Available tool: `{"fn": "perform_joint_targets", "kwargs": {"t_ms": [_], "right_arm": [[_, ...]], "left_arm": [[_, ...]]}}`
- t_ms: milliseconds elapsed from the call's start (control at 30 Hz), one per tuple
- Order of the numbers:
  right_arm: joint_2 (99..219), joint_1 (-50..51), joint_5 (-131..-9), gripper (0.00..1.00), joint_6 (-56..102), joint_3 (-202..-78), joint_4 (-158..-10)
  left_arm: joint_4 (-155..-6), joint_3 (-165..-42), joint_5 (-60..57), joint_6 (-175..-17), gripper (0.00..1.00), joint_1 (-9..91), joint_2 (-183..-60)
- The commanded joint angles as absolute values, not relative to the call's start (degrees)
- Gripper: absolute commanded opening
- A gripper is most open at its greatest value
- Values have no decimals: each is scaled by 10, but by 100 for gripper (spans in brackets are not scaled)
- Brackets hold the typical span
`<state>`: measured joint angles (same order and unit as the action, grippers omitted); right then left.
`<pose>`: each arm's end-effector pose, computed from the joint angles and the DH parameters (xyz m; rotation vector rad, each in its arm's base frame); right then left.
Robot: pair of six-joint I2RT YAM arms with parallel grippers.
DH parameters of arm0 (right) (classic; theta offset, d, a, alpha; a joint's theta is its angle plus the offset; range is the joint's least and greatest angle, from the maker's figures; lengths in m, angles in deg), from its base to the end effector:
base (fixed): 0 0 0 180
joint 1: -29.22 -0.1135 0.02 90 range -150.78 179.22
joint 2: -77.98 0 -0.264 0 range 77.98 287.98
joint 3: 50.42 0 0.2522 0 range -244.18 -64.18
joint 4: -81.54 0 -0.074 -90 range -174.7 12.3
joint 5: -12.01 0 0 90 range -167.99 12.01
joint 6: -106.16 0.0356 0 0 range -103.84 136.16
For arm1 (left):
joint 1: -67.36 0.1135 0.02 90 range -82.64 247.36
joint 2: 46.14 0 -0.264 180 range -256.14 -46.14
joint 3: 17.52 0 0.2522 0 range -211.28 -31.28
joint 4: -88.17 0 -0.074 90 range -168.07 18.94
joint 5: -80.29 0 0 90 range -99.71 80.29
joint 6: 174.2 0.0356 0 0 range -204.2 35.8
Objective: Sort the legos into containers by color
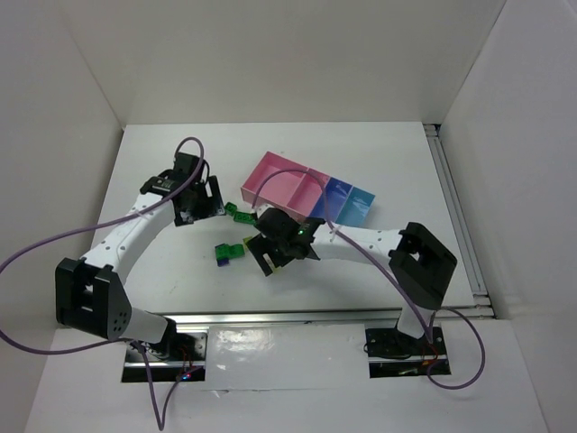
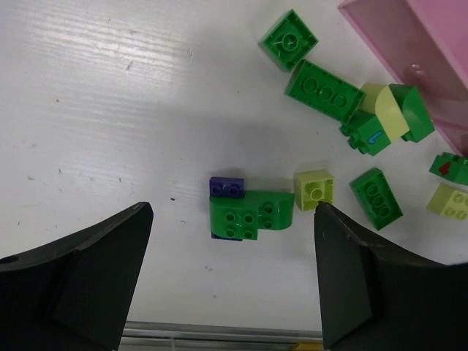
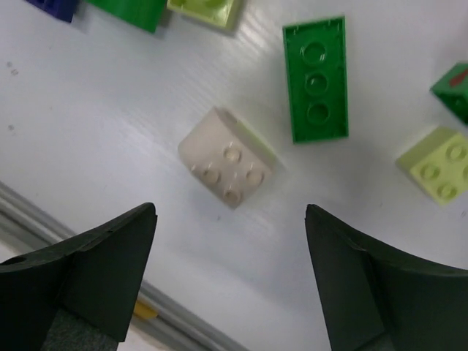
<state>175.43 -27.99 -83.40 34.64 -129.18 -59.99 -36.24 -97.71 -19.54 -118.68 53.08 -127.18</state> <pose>0.1937 0.2945 0.2025 -0.8304 2.4722 0.3742 0.2839 -0.0660 0.2796 -0.5097 2.4865 -0.1171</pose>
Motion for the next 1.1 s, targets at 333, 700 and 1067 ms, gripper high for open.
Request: {"fn": "perform_joint_targets", "kwargs": {"t_ms": [333, 700, 1067], "right_arm": [[1849, -268, -845, 65, 251, -1381, -615], [1823, -262, -861, 27, 275, -1393, -604], [1729, -55, -492, 27, 350, -1399, -545]], "left_arm": [[-384, -997, -169, -1168, 93, 550, -1262], [-389, -1020, -141, -1151, 93, 550, -1285], [-511, -979, 152, -953, 89, 514, -1224]]}}
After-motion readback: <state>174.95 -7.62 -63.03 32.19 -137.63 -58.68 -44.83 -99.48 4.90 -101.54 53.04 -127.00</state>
